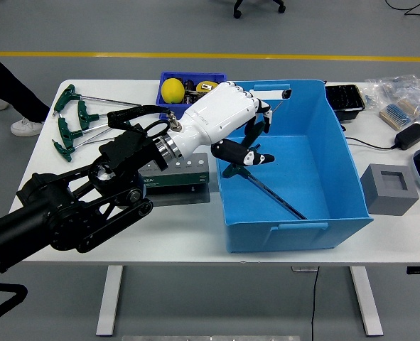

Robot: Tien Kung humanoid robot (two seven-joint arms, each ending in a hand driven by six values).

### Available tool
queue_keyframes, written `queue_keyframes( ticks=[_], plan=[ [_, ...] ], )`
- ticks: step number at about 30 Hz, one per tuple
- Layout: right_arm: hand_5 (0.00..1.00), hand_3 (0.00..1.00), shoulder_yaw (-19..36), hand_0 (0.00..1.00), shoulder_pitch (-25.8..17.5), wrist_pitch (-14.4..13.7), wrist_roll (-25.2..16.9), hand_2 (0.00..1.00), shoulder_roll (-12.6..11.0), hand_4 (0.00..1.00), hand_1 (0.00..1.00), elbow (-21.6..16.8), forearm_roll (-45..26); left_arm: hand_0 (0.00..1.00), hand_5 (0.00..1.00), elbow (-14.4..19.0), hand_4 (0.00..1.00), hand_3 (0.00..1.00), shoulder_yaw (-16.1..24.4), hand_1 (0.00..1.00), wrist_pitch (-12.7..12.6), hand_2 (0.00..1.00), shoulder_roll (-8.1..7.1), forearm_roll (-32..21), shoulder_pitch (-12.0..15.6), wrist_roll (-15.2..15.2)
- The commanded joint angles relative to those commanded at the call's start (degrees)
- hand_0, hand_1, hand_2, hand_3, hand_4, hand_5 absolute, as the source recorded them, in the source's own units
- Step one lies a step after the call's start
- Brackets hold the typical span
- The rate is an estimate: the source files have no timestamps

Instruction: Lift tool from toolbox,place it in box,lift tool from toolbox,place it in box

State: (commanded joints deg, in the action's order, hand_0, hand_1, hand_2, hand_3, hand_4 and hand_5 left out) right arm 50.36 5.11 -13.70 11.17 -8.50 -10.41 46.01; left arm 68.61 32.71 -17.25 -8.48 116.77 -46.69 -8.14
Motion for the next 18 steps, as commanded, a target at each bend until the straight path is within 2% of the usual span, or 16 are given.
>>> queue_keyframes(
  ticks=[2, 3, 8, 9, 13, 15, 16, 18],
  plan=[
    [0.763, 0.623, -0.1, 0.681, 0.1, 0.0, -0.1, 0.724, -0.1, 0.840, 0.641, 0.0, -0.1, 0.478, 0.516, -0.4, 0.927, 0.582, 0.2, 0.522, 1.2, 0.628, 0.44, 0.6, -0.2, 0.1],
    [0.763, 0.622, -0.1, 0.681, 0.1, 0.0, -0.1, 0.724, -0.1, 0.840, 0.641, 0.0, -0.2, 0.607, 0.548, -0.6, 0.952, 0.629, 0.3, 0.662, 1.6, 0.822, 0.59, 0.7, -0.3, 0.1],
    [0.763, 0.622, -0.1, 0.681, 0.3, 0.0, -0.2, 0.724, -0.2, 0.840, 0.641, 0.1, -0.2, 0.607, 0.548, -0.4, 0.952, 0.629, 0.8, 0.662, 1.4, 0.822, 0.49, 0.5, 0.0, -0.4],
    [0.762, 0.622, -0.1, 0.681, 0.3, 0.0, -0.2, 0.724, -0.2, 0.841, 0.641, 0.1, -0.2, 0.712, 0.563, -0.3, 0.965, 0.694, 1.4, 0.749, 1.4, 0.924, 0.38, 0.5, 0.3, -0.3],
    [0.762, 0.622, 0.0, 0.681, 0.3, 0.0, -0.2, 0.724, -0.2, 0.841, 0.641, 0.1, -0.2, 0.712, 0.563, 0.5, 0.965, 0.694, 4.2, 0.749, 1.1, 0.924, -0.14, 0.1, 1.8, -0.1],
    [0.762, 0.622, 0.0, 0.681, 0.3, -0.1, -0.2, 0.724, -0.2, 0.841, 0.641, 0.1, -0.4, 0.712, 0.563, 1.5, 0.965, 0.694, 7.4, 0.749, 0.7, 0.924, -0.55, -1.0, 3.8, -0.3],
    [0.762, 0.622, -0.1, 0.682, 0.3, -0.1, -0.3, 0.724, -0.2, 0.841, 0.641, 0.1, -0.5, 0.728, 0.590, 2.0, 0.982, 0.734, 9.3, 0.758, 0.4, 0.905, -0.70, -2.3, 4.9, -0.4],
    [0.762, 0.622, -0.1, 0.682, 0.4, -0.2, -0.4, 0.724, -0.1, 0.841, 0.641, 0.1, -0.7, 0.728, 0.590, 3.2, 0.982, 0.734, 13.8, 0.758, -0.1, 0.905, -0.83, -6.1, 7.8, -0.2]
  ],
)
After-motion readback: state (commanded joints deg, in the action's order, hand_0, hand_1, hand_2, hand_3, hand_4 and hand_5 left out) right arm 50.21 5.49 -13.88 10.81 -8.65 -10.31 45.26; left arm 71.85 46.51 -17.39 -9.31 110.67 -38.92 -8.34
